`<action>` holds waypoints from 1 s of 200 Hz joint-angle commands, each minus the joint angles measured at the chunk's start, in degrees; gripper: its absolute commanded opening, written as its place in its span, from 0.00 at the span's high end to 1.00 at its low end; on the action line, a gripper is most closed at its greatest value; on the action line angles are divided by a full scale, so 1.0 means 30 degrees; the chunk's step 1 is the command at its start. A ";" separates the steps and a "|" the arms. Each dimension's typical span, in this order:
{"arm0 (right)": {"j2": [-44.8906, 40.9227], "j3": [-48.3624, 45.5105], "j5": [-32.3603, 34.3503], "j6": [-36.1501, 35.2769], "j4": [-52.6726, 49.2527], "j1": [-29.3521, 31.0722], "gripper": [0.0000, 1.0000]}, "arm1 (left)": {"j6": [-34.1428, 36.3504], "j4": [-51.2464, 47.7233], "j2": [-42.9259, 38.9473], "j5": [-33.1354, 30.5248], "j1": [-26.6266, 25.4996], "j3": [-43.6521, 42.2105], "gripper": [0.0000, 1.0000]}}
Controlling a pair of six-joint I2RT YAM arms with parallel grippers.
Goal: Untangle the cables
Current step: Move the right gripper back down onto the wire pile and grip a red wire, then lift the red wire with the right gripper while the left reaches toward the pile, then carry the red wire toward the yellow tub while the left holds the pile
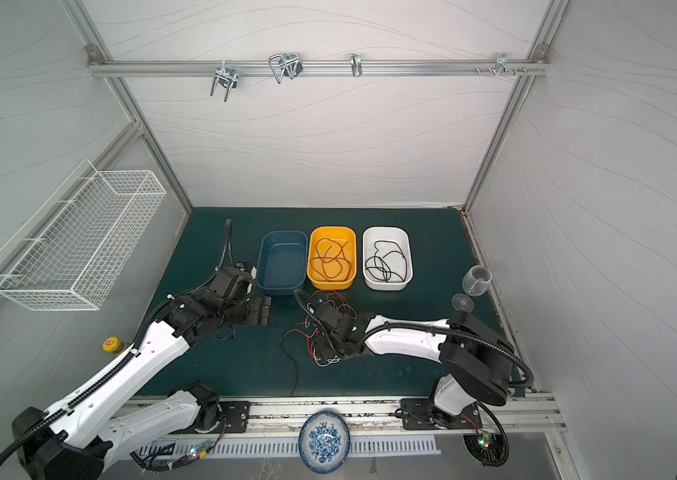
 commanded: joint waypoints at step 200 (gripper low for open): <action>-0.9244 0.6303 0.1311 -0.4294 -0.6834 -0.1565 1.00 | -0.5075 0.5938 0.5809 0.8459 -0.1984 -0.0376 0.11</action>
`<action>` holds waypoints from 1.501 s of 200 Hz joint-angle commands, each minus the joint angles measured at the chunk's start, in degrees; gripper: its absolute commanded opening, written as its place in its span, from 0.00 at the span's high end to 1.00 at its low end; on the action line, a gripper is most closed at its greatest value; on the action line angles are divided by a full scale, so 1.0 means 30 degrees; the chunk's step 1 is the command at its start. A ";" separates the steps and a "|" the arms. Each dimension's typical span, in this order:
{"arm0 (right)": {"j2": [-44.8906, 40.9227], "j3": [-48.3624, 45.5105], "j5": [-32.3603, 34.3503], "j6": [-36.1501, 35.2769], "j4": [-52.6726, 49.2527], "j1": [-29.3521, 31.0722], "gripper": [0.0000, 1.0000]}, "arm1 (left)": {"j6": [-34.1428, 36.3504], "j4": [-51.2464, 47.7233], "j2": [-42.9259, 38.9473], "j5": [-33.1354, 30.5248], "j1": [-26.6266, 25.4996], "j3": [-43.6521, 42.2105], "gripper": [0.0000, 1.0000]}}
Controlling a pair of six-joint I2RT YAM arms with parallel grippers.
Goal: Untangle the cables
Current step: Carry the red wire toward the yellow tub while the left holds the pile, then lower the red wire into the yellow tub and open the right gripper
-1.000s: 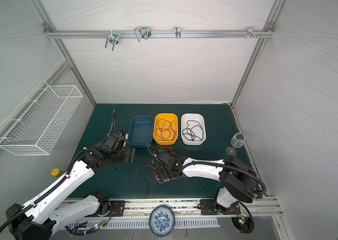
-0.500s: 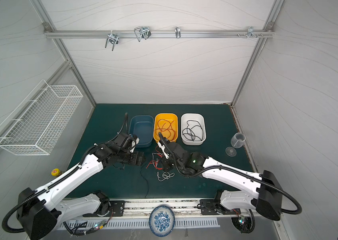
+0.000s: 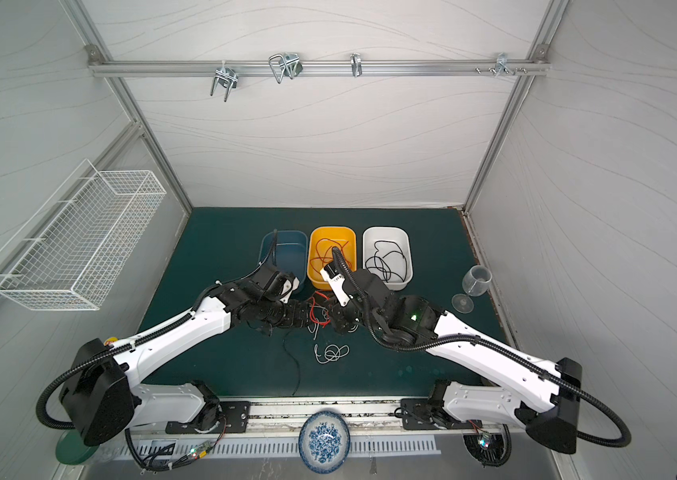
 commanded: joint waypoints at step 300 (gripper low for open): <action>1.1888 0.5745 -0.9060 0.0549 0.3785 -1.1006 0.96 | -0.1040 0.3472 0.1198 -0.4603 -0.0068 -0.2873 0.42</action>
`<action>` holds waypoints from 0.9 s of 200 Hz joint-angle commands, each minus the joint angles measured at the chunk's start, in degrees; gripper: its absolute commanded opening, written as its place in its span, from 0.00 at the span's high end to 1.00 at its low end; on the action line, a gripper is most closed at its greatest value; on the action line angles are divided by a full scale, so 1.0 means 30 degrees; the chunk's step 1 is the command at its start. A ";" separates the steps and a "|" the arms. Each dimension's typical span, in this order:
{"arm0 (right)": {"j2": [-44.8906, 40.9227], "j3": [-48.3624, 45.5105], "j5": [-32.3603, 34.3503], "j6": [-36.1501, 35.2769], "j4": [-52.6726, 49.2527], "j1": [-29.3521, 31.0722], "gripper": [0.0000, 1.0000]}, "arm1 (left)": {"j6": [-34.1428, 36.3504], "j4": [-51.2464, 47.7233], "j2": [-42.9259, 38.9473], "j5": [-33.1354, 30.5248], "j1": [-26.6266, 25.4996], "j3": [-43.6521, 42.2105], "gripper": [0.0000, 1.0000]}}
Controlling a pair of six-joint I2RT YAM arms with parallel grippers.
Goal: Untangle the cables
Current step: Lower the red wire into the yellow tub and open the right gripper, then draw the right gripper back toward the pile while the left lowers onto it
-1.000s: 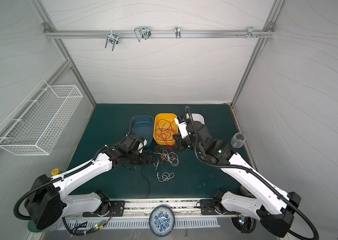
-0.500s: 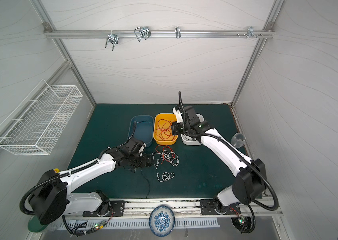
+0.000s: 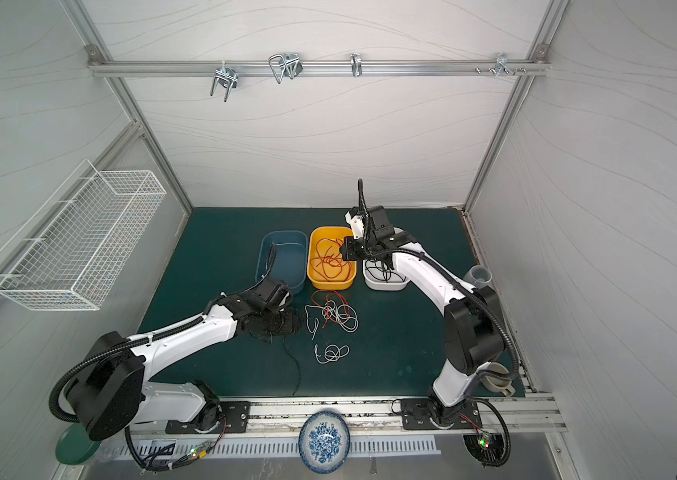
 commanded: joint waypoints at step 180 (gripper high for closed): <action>-0.1521 -0.2062 -0.0317 0.0048 0.0419 0.1101 0.64 | 0.0008 0.2638 -0.1002 0.0816 -0.0046 -0.0058 0.44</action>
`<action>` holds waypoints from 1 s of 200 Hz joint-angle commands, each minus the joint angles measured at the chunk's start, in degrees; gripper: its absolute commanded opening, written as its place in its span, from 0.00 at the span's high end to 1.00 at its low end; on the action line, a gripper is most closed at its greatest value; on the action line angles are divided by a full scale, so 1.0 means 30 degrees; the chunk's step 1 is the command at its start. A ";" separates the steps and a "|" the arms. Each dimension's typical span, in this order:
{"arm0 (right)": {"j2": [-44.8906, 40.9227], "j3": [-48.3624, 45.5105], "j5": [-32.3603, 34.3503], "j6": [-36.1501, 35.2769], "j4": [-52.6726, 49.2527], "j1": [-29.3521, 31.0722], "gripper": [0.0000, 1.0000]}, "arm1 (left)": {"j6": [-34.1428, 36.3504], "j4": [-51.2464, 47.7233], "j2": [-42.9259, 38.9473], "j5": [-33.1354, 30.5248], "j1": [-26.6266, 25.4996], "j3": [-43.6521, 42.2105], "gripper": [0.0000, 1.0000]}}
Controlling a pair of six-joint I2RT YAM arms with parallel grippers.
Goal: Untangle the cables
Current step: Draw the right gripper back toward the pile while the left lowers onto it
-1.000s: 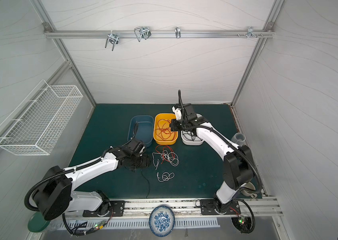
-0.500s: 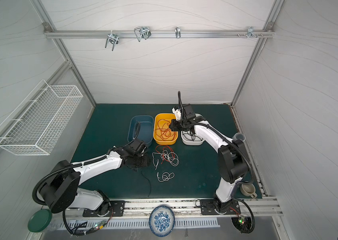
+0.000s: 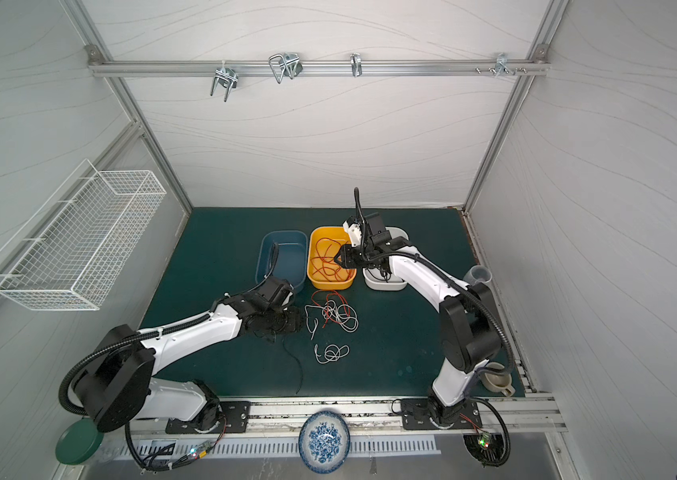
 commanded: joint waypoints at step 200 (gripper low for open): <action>-0.5921 -0.2423 0.0544 -0.0528 -0.0531 0.0365 0.62 | 0.0222 -0.1093 0.4932 -0.1376 -0.0044 0.5303 0.82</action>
